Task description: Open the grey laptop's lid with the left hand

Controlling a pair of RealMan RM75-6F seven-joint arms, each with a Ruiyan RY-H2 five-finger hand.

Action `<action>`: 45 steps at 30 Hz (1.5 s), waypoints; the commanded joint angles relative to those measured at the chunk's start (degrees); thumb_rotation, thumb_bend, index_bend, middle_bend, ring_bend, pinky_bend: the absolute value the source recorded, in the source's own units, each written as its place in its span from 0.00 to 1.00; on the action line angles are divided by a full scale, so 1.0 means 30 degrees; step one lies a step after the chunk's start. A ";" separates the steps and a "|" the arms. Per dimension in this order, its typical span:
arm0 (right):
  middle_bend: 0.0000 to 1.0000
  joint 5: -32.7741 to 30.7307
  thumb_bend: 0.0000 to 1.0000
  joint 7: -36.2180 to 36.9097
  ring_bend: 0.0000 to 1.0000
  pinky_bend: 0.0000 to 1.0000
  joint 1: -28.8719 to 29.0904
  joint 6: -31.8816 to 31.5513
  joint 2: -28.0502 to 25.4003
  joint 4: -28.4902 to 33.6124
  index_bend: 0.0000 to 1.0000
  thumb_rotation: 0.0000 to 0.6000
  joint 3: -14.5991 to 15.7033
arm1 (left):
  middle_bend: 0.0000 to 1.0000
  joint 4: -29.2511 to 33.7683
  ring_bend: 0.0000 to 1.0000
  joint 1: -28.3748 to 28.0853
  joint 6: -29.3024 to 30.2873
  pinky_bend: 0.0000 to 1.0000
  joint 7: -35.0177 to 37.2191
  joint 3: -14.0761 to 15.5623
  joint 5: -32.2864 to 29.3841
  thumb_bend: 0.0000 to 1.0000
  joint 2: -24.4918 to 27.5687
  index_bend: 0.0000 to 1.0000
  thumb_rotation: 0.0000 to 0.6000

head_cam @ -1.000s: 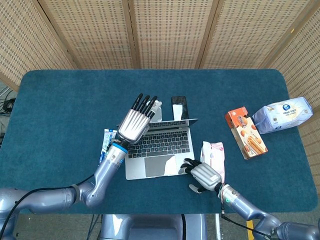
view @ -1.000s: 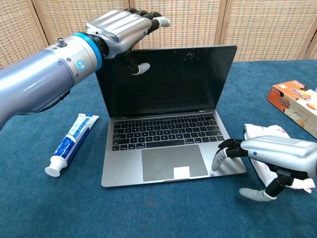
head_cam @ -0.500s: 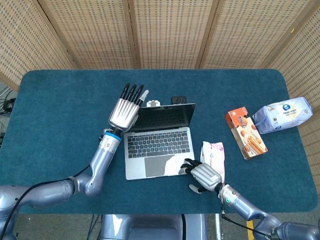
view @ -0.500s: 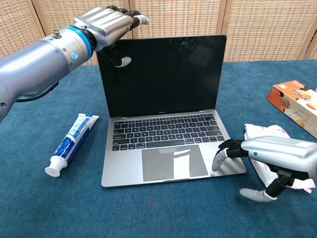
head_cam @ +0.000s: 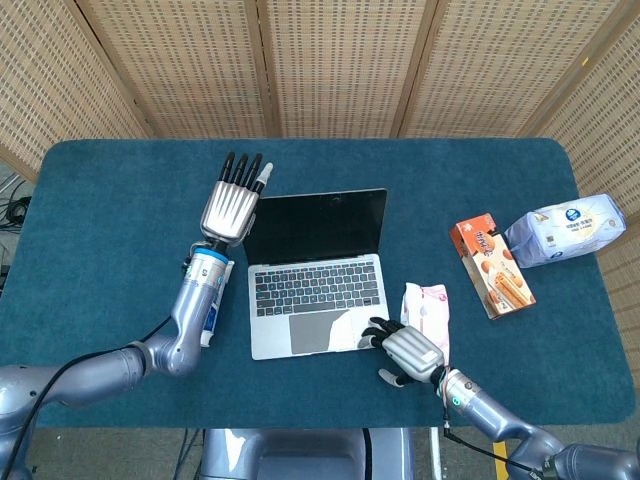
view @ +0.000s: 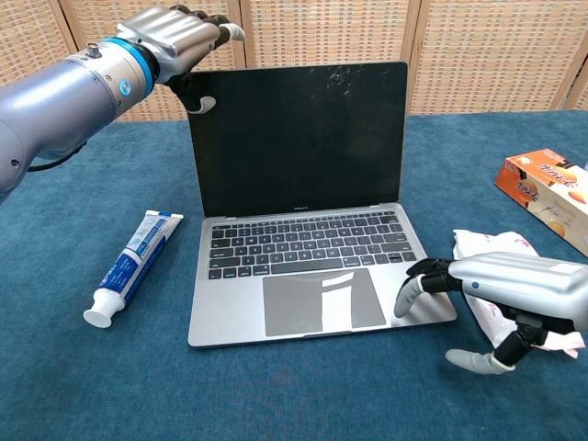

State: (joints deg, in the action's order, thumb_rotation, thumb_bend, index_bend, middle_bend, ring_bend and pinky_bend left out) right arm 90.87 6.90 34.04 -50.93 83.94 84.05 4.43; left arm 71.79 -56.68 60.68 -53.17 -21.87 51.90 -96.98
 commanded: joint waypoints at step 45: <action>0.21 -0.4242 0.41 -0.1857 0.01 0.17 -0.5714 -0.9697 -0.5153 0.2116 0.24 1.00 -0.2357 | 0.00 0.9314 0.00 1.4489 1.0130 0.00 1.2915 0.9289 0.8738 0.36 0.9530 0.00 0.97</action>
State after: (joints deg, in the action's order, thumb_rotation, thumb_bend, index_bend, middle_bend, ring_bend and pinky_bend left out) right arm 79.31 1.80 17.88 -79.24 68.24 90.96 -2.14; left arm 100.84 -14.78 89.88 -15.63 4.84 77.04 -67.99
